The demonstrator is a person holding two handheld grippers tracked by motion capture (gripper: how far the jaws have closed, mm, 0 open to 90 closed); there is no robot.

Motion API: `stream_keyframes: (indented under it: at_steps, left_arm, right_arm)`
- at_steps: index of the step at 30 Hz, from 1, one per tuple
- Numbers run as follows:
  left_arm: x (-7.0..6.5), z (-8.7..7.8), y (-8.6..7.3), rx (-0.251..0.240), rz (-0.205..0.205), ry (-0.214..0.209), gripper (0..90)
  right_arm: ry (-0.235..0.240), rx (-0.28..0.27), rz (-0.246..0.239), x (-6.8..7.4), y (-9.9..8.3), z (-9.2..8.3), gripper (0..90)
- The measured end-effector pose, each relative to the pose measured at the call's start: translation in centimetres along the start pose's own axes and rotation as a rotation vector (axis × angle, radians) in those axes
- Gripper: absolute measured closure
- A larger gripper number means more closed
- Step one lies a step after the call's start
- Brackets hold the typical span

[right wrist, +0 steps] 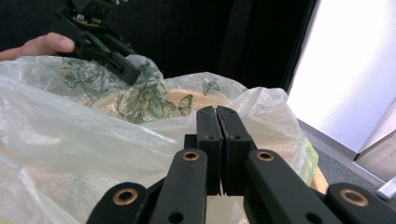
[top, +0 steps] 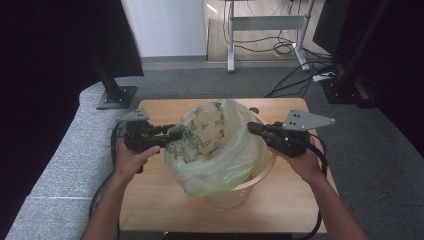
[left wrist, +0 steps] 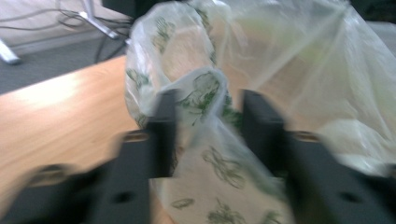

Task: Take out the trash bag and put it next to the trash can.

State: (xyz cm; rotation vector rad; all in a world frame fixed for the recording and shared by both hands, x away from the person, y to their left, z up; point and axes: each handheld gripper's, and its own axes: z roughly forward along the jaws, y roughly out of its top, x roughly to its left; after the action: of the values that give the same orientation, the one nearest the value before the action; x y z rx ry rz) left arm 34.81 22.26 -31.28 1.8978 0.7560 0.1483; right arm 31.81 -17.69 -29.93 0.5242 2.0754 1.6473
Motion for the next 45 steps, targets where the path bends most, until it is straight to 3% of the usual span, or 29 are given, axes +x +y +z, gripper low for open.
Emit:
stream_keyframes:
  at_steps: [3,10,12,16,18,21,23,26,29,32,36,40,45]
  left_arm:
    - [0.2,0.2,0.0,0.009,-0.013,-0.026,87.1]
    - [0.2,0.2,0.8,-0.041,-0.003,-0.031,90.0]
    - [0.1,0.2,1.0,-0.049,0.005,-0.028,90.0]
    - [0.1,0.3,1.2,-0.055,0.007,-0.027,90.0]
    - [0.0,0.3,1.3,-0.061,0.011,-0.027,90.0]
    - [0.0,0.4,1.4,-0.066,0.015,-0.026,90.0]
    - [0.0,0.5,1.6,-0.071,0.014,-0.026,90.0]
    - [0.1,0.5,1.8,-0.074,0.019,-0.023,90.0]
    - [0.4,0.7,2.2,-0.082,0.020,-0.019,90.0]
    - [0.8,1.0,2.5,-0.086,0.018,-0.010,90.0]
    - [1.4,1.4,2.9,-0.095,0.013,-0.006,90.0]
    - [1.6,1.5,3.6,-0.111,0.017,-0.002,90.0]
    - [1.1,1.0,4.5,-0.133,0.032,0.000,90.0]
  right_arm:
    - [-0.005,0.004,0.002,0.0,0.0,-0.1,87.6]
    - [-0.001,0.014,0.021,-0.4,-0.3,-0.1,81.5]
    - [0.005,0.015,0.038,-0.7,-0.4,-0.3,70.6]
    - [0.043,0.017,0.128,-1.7,-0.5,-0.7,44.2]
    - [0.072,0.038,0.177,-2.3,-0.6,-0.4,36.6]
    - [0.100,0.083,0.208,-2.7,-0.7,0.5,28.9]
    - [0.127,0.112,0.223,-2.9,-0.7,1.3,30.8]
    - [0.153,0.173,0.196,-2.9,-0.9,2.4,66.1]
    - [0.108,0.225,0.147,-2.8,-0.9,3.3,86.1]
    - [0.054,0.239,0.122,-2.9,-0.8,4.0,88.1]
    - [0.001,0.210,0.102,-3.3,-0.5,4.5,88.6]
    - [-0.038,0.160,0.076,-3.4,0.1,4.7,88.8]
    - [-0.050,0.103,0.072,-3.2,0.5,4.4,88.9]
